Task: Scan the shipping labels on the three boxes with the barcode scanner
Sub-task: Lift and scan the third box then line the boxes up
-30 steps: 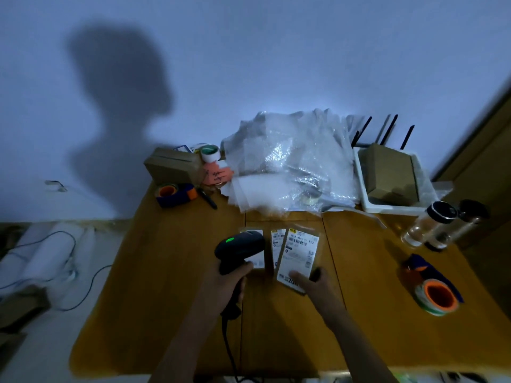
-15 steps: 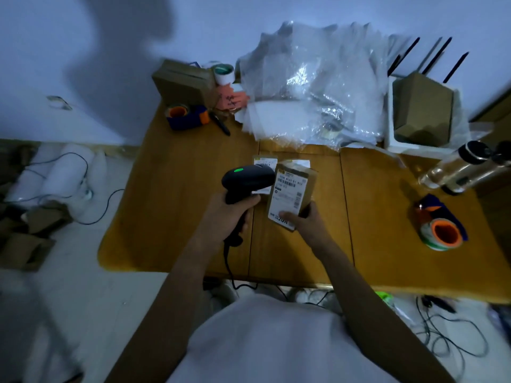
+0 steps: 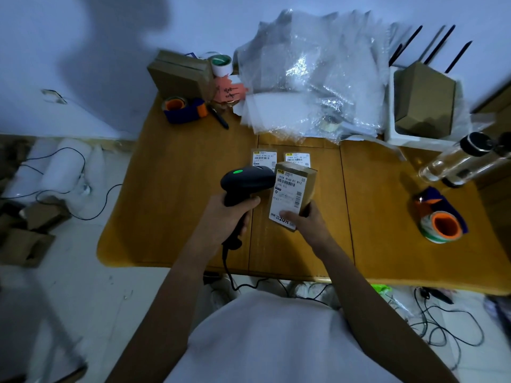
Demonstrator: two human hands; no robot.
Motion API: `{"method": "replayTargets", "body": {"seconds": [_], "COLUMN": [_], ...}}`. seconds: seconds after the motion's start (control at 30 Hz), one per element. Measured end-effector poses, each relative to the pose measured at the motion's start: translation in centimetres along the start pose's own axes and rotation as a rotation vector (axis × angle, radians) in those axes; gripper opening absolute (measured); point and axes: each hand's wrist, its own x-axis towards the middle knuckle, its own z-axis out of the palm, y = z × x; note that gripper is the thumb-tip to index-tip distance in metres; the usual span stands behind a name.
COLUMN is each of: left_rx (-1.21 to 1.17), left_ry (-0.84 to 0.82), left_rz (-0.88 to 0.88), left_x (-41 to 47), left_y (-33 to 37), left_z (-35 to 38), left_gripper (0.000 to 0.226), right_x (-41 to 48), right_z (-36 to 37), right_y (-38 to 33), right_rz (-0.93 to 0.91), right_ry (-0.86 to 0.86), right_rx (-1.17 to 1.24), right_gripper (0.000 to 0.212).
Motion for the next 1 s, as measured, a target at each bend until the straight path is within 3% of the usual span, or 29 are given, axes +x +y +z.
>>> {"method": "replayTargets", "body": {"seconds": [1.0], "left_rx": [0.008], "left_ry": [0.001], "left_rz": [-0.074], "left_x": [0.15], "left_y": [-0.82], "left_z": [0.37], "left_gripper": [0.028], "right_x": [0.55], "right_z": [-0.37], "right_y": [0.62], "right_rz": [-0.030], "right_ry": [0.017], "right_rx": [-0.022], "right_gripper": [0.074]}}
